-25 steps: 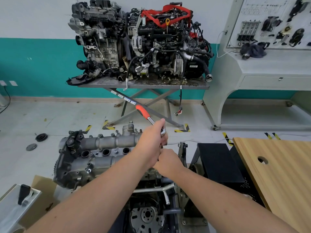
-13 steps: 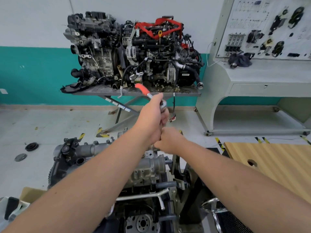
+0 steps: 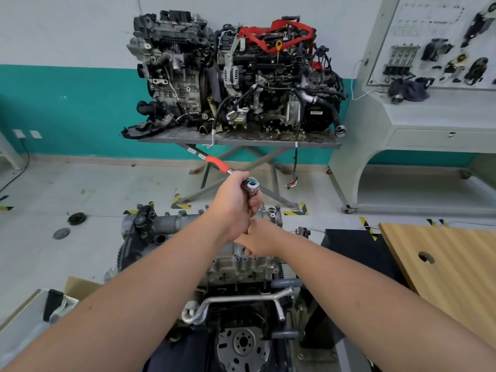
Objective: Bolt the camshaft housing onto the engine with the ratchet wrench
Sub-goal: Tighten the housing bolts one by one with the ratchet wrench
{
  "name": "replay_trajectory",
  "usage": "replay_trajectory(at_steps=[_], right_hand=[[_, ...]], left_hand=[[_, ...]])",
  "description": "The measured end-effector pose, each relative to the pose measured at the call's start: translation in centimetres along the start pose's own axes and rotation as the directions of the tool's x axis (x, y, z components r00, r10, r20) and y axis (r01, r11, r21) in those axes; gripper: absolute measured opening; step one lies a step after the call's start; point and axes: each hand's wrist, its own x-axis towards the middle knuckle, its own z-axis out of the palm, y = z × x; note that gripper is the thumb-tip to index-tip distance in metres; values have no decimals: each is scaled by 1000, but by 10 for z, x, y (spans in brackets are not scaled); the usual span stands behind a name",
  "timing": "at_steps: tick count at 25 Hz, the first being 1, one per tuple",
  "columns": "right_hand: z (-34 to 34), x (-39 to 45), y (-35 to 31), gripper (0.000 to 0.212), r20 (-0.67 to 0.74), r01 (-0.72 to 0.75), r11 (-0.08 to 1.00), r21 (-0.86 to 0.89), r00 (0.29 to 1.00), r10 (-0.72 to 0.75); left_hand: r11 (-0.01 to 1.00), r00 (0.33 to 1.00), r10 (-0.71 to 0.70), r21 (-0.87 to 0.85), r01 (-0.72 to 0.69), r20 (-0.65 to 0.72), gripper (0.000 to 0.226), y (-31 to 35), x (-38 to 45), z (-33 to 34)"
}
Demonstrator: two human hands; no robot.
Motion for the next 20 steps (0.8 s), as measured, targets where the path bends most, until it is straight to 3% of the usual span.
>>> replay_trajectory(at_steps=[5,20], right_hand=[[10,6,-8,35,41,-64,998,-7,997,64],[20,11,-6,26,1,-59,998,-20,998,59]], left_hand=[[999,999,-43,-22,44,19,27,1,-3,-19],[997,997,-67,-36,68,39,24,-3,1,-28]])
